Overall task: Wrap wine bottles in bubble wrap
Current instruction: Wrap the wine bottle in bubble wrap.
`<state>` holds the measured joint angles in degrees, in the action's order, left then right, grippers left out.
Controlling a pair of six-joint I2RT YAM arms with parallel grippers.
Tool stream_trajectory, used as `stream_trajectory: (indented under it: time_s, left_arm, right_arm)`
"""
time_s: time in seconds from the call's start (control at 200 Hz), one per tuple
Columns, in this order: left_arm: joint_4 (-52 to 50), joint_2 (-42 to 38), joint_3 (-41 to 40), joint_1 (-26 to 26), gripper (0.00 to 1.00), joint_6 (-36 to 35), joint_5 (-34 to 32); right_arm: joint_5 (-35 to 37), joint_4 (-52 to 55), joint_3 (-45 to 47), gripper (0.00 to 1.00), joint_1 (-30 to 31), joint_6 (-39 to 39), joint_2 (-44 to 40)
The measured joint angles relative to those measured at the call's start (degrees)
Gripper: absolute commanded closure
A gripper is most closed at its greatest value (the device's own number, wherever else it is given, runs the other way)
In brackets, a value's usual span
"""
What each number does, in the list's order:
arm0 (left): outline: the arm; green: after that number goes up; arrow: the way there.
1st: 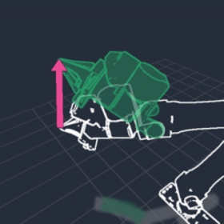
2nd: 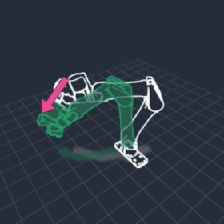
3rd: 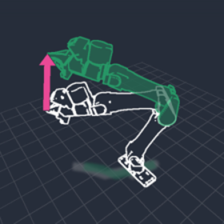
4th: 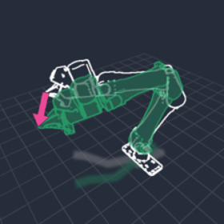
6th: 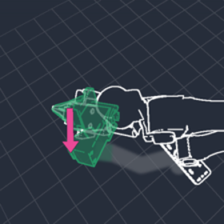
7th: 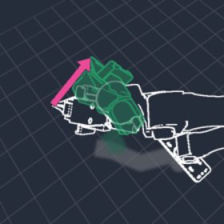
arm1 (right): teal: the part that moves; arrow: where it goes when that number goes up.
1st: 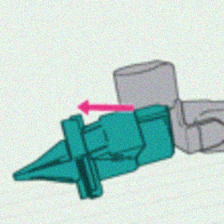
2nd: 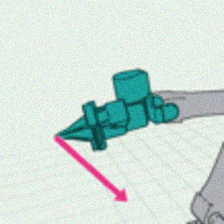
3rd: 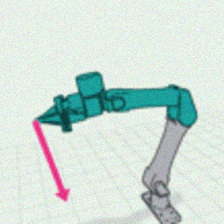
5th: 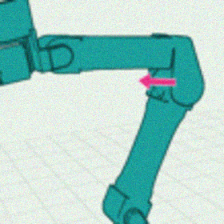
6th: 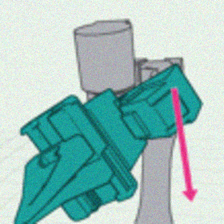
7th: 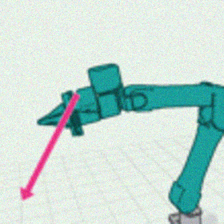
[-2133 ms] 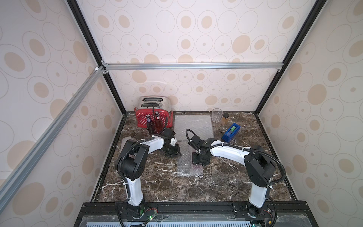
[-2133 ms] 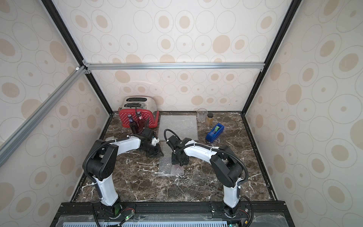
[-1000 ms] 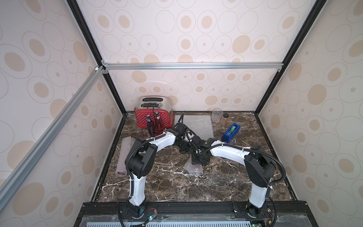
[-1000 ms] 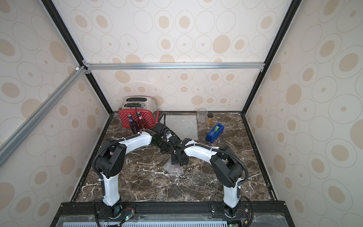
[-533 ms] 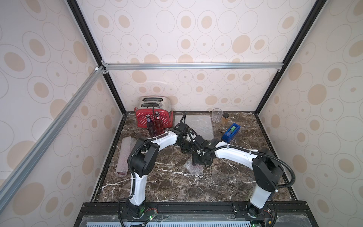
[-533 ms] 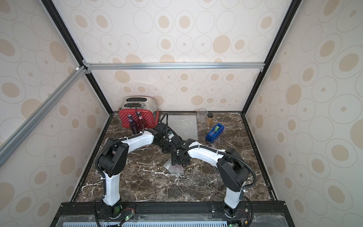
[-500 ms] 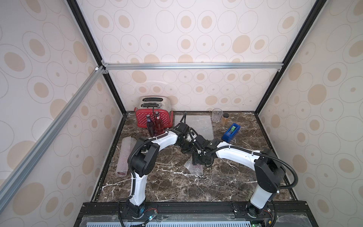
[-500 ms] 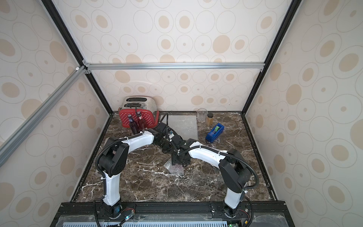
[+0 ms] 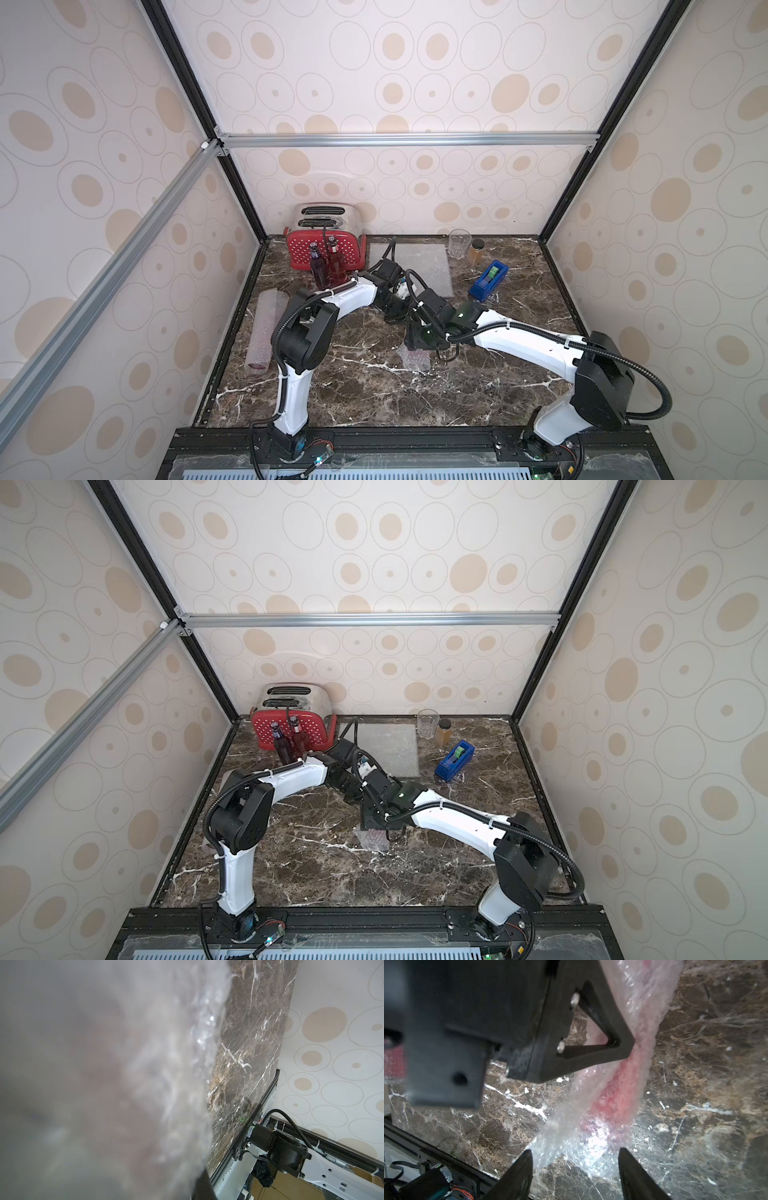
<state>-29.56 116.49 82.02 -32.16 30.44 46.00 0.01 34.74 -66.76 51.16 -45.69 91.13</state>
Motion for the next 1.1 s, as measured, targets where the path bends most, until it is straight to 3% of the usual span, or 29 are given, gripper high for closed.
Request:
stream_trajectory:
  time_s: [0.235, 0.476, 0.606, 0.877, 1.012, 1.097]
  left_arm:
    - [-0.1, 0.2, 0.0, 0.2, 0.93, 0.0, 0.4]
    - [-0.2, 0.3, 0.4, 0.0, 0.88, -0.3, 0.5]
    - [-0.2, 0.5, 0.8, -0.2, 0.88, -0.3, 0.4]
    - [-0.1, 0.7, 0.9, -0.5, 0.88, -0.3, 0.4]
    - [-0.1, 0.9, 1.1, -0.5, 0.88, -0.3, 0.4]
    - [-0.1, 1.1, 1.2, -0.6, 0.88, -0.3, 0.6]
  right_arm:
    - [5.0, 3.9, -5.2, 0.44, 0.9, -0.7, 5.7]
    - [7.0, 8.2, -6.3, 0.55, 0.8, -0.3, 6.3]
    - [6.7, 9.6, -6.2, 0.54, 0.5, -0.3, 5.9]
    - [3.7, 7.2, -6.3, 0.37, 0.5, -0.6, 4.0]
    - [3.5, 7.3, -8.5, 0.36, 0.5, 0.0, 6.0]
    - [4.8, 7.3, -10.3, 0.41, 0.4, 0.4, 8.0]
